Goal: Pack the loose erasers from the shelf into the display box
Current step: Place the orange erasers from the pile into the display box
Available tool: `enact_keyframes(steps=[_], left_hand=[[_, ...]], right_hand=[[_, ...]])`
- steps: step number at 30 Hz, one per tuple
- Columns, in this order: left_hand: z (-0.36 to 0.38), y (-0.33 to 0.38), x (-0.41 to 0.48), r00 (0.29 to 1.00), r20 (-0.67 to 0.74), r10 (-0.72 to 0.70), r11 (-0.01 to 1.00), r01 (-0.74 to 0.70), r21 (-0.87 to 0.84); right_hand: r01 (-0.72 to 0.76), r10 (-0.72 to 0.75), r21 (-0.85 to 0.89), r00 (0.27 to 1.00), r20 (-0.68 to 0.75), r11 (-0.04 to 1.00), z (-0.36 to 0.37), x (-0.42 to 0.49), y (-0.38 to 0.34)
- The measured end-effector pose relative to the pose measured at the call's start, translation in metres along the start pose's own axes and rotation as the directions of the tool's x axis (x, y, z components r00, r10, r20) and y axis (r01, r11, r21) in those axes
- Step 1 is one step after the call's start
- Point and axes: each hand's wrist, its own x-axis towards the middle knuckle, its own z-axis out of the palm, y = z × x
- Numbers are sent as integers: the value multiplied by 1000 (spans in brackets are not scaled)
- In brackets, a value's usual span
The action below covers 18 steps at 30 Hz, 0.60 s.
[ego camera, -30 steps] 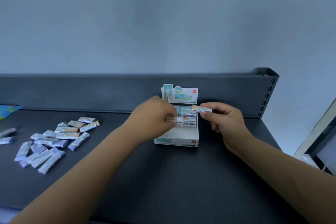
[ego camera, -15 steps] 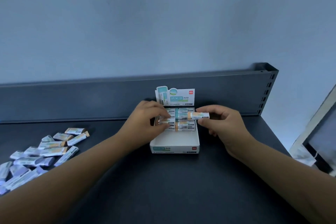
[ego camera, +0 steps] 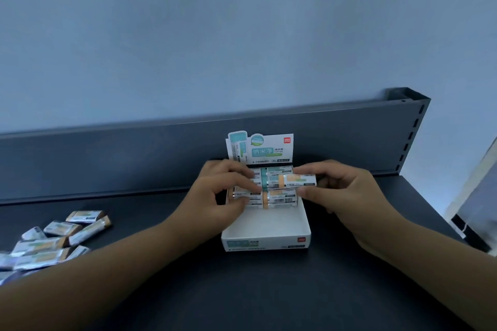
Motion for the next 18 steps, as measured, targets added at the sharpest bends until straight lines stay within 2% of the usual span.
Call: enact_keyframes(steps=[11, 18], left_hand=[[0, 0, 0, 1000, -15, -6, 1000, 6, 12], [1, 5, 0, 999, -27, -42, 999, 42, -12]], right_hand=[[-15, 22, -84, 996, 84, 996, 4, -1, -2], [3, -2, -130, 1000, 8, 991, 12, 1, -2]])
